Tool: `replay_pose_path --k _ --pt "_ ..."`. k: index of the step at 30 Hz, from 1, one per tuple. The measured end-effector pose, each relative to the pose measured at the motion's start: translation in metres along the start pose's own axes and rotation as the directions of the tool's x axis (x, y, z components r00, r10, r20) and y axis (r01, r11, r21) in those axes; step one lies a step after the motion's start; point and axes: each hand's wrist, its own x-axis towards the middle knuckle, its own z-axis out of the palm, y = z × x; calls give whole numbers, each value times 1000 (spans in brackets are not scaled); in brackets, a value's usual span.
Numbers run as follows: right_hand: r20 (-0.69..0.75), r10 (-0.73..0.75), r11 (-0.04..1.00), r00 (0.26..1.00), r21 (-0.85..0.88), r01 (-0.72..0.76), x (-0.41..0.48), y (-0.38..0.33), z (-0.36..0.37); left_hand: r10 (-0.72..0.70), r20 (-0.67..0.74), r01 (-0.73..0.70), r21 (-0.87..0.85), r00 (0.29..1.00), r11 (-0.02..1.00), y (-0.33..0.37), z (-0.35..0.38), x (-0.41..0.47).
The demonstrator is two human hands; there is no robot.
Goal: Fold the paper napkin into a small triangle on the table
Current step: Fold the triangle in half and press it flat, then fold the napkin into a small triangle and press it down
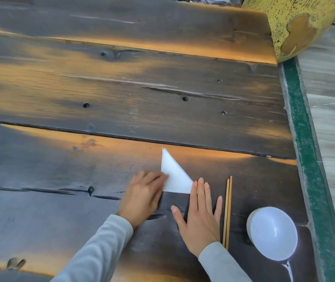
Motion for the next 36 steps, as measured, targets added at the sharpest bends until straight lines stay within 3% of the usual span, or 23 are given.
replay_pose_path --k 2,5,8,11,14,19,22,27,36 --pt "-22 0 1000 1000 14 0 -1 -1 -1 110 63 -117 106 992 987 5 8 -4" --pt "-75 0 991 997 135 10 -3 2 -4 132 157 -164 210 979 964 6 14 -8" --pt "-188 109 930 976 367 -34 -3 8 -13 116 201 -159 217 973 963 2 15 -9" --pt "-195 191 888 962 452 -85 4 11 -22 136 223 -177 177 965 968 -2 15 -8" --pt "-104 237 857 966 491 -157 14 10 -31 170 175 -208 226 970 952 -1 12 -9" --pt "-95 300 826 949 523 -209 14 4 -29 184 -37 -175 165 982 971 10 18 -21" --pt "-109 338 822 935 518 -237 14 -3 -25 167 -2 -164 152 986 975 16 28 -29" --pt "-84 488 695 869 639 -329 6 -15 -19 107 -2 -106 134 994 985 15 40 -33" --pt "-24 558 563 829 745 -358 -18 -34 -12 135 -3 -133 136 991 982 6 51 -38"
